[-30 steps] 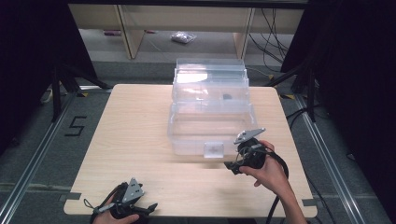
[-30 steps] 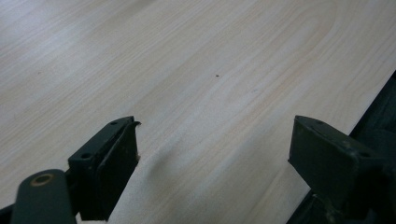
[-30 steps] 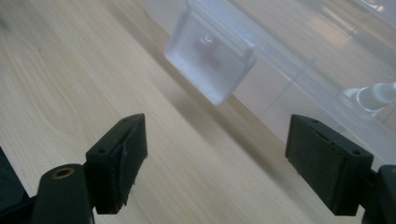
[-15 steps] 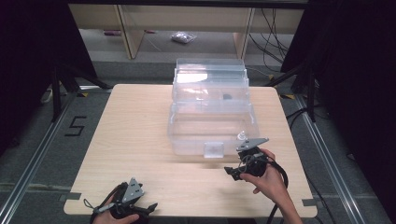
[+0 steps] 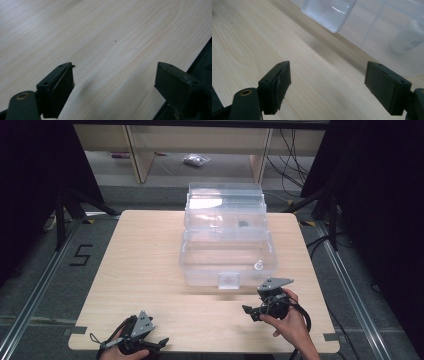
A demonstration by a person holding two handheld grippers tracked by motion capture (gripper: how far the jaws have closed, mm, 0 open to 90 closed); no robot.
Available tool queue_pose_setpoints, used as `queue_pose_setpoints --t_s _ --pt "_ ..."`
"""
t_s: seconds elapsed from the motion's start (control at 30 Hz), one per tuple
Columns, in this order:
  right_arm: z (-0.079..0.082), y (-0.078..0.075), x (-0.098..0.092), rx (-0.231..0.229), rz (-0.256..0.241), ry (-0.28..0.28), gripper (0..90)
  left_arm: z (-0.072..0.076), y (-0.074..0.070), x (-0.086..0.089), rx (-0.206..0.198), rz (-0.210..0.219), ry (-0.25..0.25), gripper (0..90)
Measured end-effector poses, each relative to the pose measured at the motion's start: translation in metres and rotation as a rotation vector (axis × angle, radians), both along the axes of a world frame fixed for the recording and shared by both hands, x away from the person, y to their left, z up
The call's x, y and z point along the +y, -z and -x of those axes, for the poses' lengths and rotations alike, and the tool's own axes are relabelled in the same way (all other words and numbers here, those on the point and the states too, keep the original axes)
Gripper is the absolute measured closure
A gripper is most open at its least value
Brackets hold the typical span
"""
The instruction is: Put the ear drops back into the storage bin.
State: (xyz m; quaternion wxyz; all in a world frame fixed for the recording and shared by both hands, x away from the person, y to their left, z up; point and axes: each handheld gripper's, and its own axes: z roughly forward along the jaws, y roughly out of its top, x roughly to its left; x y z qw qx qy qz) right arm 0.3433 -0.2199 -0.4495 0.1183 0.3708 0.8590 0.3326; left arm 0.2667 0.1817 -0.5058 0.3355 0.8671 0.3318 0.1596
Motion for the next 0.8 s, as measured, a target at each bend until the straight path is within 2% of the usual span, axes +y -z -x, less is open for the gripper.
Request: queue_pose_setpoints --t_s 0.03,0.07,0.13,0.17,0.2,0.23,0.3,0.33,0.37,0.4,0.43,0.47,0.57,0.6,0.63,0.73,0.77,0.8 --pt "0.0 0.002 0.0 -0.026 -0.012 -0.002 21.9 0.0 0.0 0.0 0.002 0.0 0.002 15.0" --pt "0.002 0.003 -0.003 0.001 -0.012 0.008 21.7 0.0 0.0 0.0 0.001 0.003 -0.002 15.0" --pt "0.005 0.008 -0.003 0.007 -0.026 0.031 21.1 0.0 -0.001 0.001 -0.006 -0.005 0.007 15.0" --pt "0.006 0.008 -0.003 0.031 -0.021 0.026 21.1 0.0 -0.001 0.001 -0.006 -0.005 0.005 15.0" --pt "0.004 0.013 -0.004 -0.027 -0.024 0.005 21.0 0.0 -0.001 0.001 -0.006 -0.006 0.005 15.0" --pt "0.006 0.012 -0.006 0.003 -0.008 0.008 20.7 0.0 -0.001 0.001 -0.006 -0.006 0.005 15.0" --pt "0.008 0.014 -0.007 -0.003 -0.008 0.007 20.6 0.0 0.0 0.0 0.001 0.009 -0.004 15.0" --pt "0.011 0.013 -0.006 0.029 -0.013 0.025 20.5 -0.001 -0.001 0.0 0.002 -0.008 0.005 15.0" --pt "0.013 0.015 -0.006 0.02 -0.022 0.031 20.5 -0.001 0.0 0.0 -0.005 -0.006 0.002 15.0" --pt "0.013 0.015 -0.007 0.0 -0.011 0.017 20.5 -0.001 0.0 0.001 -0.005 -0.008 0.004 15.0" --pt "0.013 0.015 -0.007 0.0 -0.011 0.017 20.5 -0.001 0.0 0.001 -0.005 -0.008 0.004 15.0" --pt "0.017 0.015 -0.007 0.029 -0.021 0.035 19.8 -0.001 0.0 0.001 -0.004 -0.008 0.003 15.0" --pt "0.02 0.017 -0.007 0.023 -0.023 0.028 19.5 -0.001 0.0 0.001 -0.005 -0.007 0.002 15.0" --pt "0.02 0.02 -0.007 -0.006 -0.022 0.01 19.2 -0.001 0.0 0.001 -0.004 -0.009 0.005 15.0" --pt "0.024 0.022 -0.005 0.01 -0.031 0.025 19.0 -0.001 0.0 0.001 -0.002 -0.012 0.004 15.0" --pt "0.03 0.023 -0.006 0.023 -0.018 0.018 18.8 -0.001 -0.001 0.001 0.002 -0.014 0.012 15.0" --pt "0.031 0.026 -0.005 0.009 -0.033 0.018 18.6 -0.001 -0.001 0.001 0.002 -0.014 0.012 15.0" --pt "0.032 0.024 -0.006 0.023 -0.02 0.01 18.6 -0.001 -0.002 0.003 0.007 -0.037 0.029 15.0"
